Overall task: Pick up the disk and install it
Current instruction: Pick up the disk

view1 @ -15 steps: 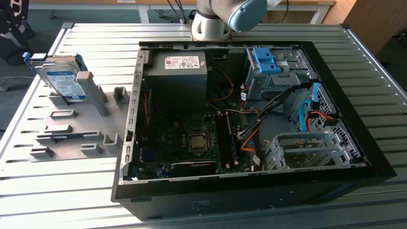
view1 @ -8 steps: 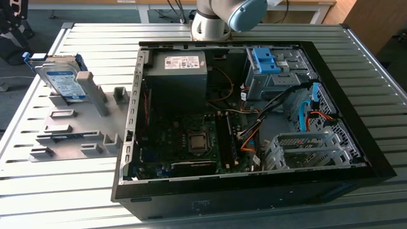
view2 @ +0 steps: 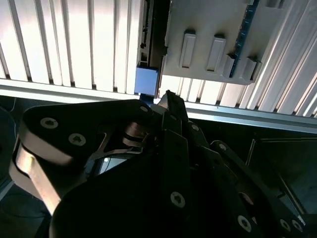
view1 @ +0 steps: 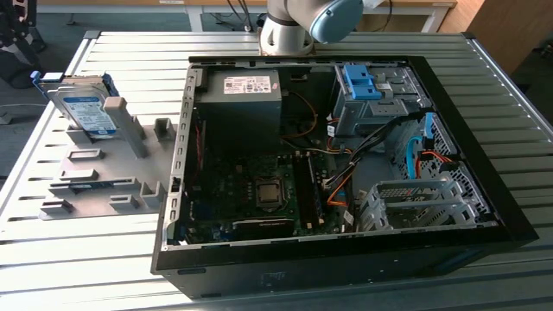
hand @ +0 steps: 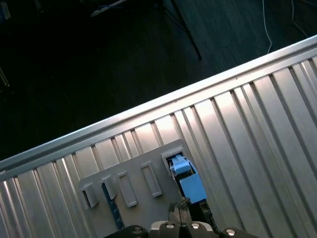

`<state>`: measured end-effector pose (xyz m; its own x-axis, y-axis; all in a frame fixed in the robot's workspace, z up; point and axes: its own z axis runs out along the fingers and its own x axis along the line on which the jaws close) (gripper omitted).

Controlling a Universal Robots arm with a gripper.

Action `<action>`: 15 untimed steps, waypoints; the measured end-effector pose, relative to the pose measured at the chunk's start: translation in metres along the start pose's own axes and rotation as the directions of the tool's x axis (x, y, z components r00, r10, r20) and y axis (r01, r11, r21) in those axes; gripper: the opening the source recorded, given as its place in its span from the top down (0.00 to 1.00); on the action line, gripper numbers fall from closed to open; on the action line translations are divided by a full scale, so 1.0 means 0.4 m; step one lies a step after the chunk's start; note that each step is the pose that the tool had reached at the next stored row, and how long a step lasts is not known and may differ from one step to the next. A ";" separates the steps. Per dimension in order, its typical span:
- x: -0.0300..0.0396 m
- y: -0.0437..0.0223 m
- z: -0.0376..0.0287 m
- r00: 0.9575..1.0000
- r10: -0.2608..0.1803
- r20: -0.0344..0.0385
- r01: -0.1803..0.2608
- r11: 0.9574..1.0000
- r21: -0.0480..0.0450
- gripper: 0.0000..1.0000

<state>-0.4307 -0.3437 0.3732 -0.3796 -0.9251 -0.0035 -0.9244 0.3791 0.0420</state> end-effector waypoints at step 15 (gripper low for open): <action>0.000 0.000 0.002 0.985 -0.175 -0.007 0.175 0.985 -0.001 0.89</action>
<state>-0.4307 -0.3437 0.3726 -0.2117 -0.9773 -0.0035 -0.9765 0.2114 0.0421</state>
